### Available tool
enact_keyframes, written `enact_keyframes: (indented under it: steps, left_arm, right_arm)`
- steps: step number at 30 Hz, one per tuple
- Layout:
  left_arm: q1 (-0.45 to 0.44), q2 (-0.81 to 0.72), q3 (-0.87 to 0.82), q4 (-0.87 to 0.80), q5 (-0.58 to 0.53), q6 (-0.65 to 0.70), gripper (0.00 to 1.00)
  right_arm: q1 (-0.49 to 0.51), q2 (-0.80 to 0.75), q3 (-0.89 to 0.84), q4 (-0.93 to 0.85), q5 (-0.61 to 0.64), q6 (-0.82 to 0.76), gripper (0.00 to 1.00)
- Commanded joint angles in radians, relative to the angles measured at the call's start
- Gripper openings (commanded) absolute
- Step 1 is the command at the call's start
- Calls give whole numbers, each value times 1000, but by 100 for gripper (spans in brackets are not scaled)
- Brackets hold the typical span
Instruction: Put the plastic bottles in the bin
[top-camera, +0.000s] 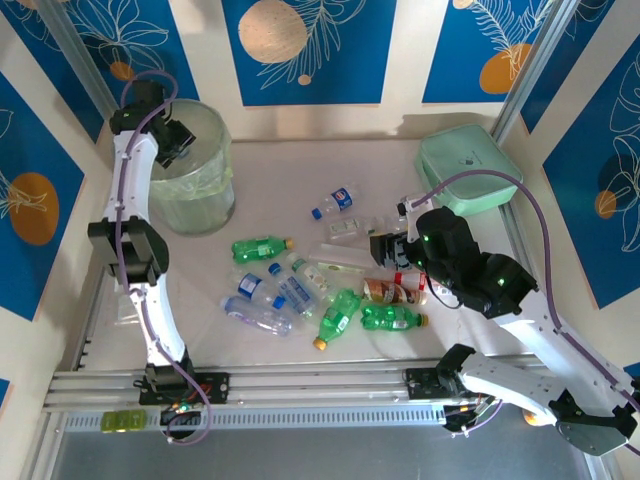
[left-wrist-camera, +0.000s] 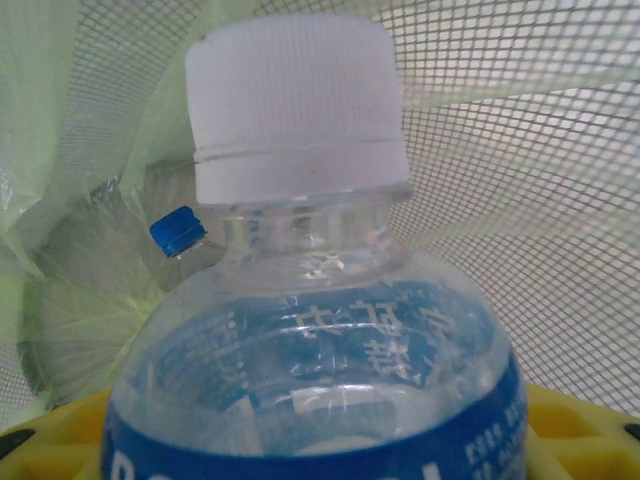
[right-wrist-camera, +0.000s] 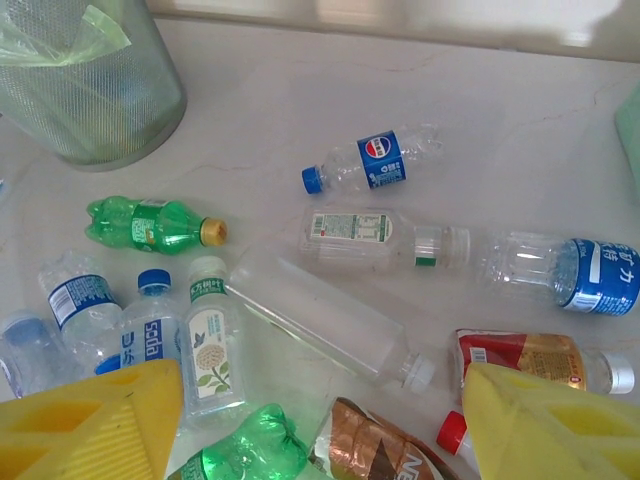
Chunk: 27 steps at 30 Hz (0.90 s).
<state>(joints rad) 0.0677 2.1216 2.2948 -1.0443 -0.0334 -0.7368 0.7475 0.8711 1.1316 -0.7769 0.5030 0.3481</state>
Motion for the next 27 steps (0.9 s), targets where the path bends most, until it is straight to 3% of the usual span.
enact_keyframes:
  steps: [1, 14, 19, 21, 27]
  left_arm:
    - [7, 41, 58, -49, -20, -19, 51]
    - [7, 61, 79, -56, 21, -36, 75]
    - [6, 22, 79, -28, 59, -55, 79]
    - [5, 13, 84, -17, 75, -56, 89]
    - [0, -44, 92, -14, 103, -20, 85]
  right_arm:
    - [-4, -4, -7, 18, 29, 10, 75]
    - [0, 0, 30, 5, 35, 6, 74]
    - [3, 0, 49, -6, 48, 0, 74]
    - [3, -2, 56, -11, 57, 1, 74]
    - [4, -7, 104, -40, 38, -17, 74]
